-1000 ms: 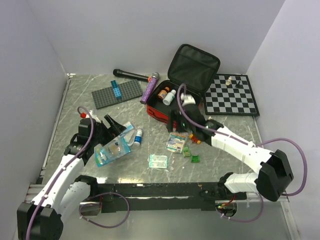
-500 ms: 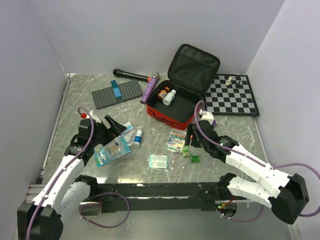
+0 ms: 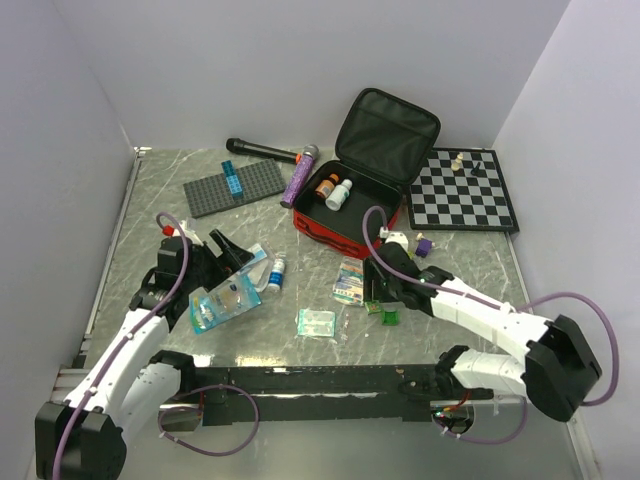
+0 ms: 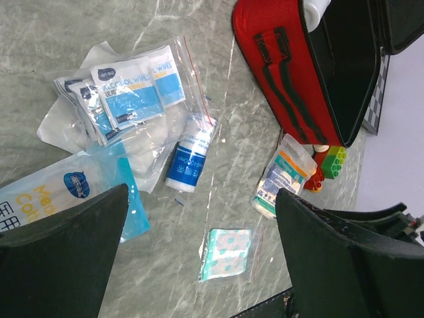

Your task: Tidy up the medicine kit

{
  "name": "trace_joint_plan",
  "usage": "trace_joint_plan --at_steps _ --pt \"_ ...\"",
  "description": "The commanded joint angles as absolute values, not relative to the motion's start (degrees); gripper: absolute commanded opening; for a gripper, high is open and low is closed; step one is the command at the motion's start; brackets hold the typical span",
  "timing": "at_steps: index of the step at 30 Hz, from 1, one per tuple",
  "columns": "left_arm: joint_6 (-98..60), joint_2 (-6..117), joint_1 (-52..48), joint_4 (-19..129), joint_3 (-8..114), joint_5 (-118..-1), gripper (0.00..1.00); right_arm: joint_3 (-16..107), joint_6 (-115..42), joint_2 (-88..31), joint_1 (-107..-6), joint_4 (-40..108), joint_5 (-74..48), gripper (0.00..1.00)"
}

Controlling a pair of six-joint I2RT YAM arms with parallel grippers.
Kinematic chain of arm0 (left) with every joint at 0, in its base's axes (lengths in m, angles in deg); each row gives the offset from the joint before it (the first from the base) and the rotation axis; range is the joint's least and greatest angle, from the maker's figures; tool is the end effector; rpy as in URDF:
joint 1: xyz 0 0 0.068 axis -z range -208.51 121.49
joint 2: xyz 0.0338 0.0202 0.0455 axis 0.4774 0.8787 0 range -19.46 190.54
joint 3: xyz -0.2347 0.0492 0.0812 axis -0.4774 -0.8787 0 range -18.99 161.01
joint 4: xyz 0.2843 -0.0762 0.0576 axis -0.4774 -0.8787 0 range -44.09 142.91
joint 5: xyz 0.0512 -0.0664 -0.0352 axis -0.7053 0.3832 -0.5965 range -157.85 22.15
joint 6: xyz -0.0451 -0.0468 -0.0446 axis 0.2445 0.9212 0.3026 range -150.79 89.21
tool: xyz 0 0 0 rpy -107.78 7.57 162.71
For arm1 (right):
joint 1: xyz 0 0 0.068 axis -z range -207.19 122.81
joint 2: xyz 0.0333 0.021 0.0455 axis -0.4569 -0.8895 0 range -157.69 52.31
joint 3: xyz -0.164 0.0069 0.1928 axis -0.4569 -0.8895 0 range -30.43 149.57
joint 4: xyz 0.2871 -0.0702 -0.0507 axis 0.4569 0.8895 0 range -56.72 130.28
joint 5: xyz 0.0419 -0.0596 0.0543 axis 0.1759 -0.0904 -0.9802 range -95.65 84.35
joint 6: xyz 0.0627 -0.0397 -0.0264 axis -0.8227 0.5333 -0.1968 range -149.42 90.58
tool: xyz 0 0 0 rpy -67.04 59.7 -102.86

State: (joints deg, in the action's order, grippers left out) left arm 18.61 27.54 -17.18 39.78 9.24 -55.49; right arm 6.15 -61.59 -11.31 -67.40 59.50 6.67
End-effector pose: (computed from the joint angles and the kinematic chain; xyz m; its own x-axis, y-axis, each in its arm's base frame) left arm 0.2547 -0.0659 0.1826 -0.6183 -0.6325 -0.4665 -0.1526 0.6789 -0.7182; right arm 0.2210 0.1679 0.1433 -0.8019 0.0032 -0.5975 -0.1256 0.9767 0.1738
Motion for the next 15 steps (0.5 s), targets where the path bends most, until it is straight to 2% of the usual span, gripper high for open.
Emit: trace_joint_plan --at_steps 1,6,15 --pt "19.13 26.06 -17.18 40.69 10.01 -55.54 0.96 11.57 -58.08 -14.75 -67.80 57.53 7.09 0.68" --pt "18.51 25.54 -17.18 39.64 10.28 -56.33 0.96 12.55 -56.41 -17.21 -67.88 59.47 6.04 0.64" --pt "18.43 26.24 -17.26 40.69 9.49 -55.72 0.97 8.68 -58.25 -16.78 -67.97 63.69 4.99 0.65"
